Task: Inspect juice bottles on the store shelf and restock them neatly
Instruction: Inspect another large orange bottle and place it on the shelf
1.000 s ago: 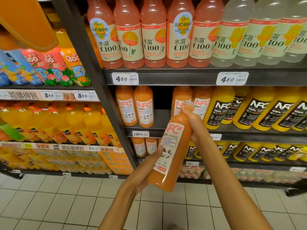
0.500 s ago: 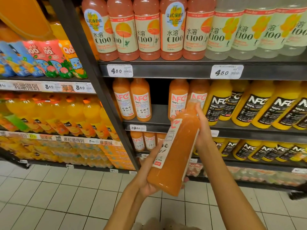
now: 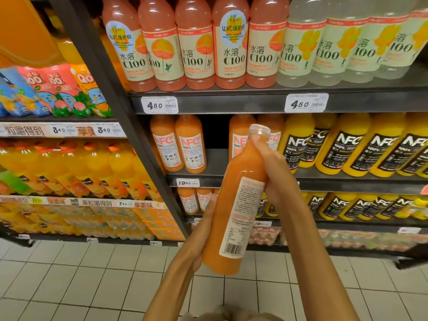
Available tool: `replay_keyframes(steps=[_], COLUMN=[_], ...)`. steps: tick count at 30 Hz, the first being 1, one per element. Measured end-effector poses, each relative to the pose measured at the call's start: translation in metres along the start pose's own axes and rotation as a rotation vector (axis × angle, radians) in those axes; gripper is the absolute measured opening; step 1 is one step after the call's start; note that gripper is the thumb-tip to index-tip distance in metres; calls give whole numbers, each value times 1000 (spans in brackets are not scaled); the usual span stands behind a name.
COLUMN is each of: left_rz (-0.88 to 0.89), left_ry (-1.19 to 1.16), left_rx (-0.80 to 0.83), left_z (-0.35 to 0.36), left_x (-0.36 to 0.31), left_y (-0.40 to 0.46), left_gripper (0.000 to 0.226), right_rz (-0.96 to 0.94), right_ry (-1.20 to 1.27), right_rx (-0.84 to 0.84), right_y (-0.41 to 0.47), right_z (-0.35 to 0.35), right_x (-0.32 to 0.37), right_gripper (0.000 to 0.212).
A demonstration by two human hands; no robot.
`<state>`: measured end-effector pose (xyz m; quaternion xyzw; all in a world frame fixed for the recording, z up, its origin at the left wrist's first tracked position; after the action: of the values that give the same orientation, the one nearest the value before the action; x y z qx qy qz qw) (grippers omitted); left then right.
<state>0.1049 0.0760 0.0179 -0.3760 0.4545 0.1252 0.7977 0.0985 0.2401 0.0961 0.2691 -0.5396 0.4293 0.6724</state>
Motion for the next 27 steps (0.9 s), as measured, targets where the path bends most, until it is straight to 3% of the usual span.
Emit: replay_keyframes(steps=[8,12,16,20,22,25,27], left_rz=[-158,-21,145,348,403,418,386], left_ry=[-279,-100,161,263,228,125,63], left_rx=[285,143,72,12,3,-64,-44], left_z=[17,13,21,30,33,32,30], left_x=[5,-3,-32,-44,-45,-42,-41], left_y=[5,8,4,4,3,3,4], left_gripper=[78,59,54,24,19,40,42], right_rz=[-81,-108,-266,-279,-288,-297,-326], right_ry=[254,255,23,-2,-54,-131,-122], right_rx=[264,229,17,-142,-126,-20,71], right_y=[-14,-23,-34,-40,-41,-41,-41], right_z=[13,10,2,1,4,10,11], right_x=[29,33,51,61,64,71,75], right_gripper=[55,44,37,34,38,51,59])
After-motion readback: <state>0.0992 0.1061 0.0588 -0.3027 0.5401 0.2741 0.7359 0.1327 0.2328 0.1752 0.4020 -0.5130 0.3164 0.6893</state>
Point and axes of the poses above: each hand's wrist, its own y-axis towards the middle knuckle, its own z-axis out of the palm, x = y × z, the point moved 5 cm from there along y, towards the middle knuckle, and after that the axes turned 3 degrees about -z, right-handed, at the moved point
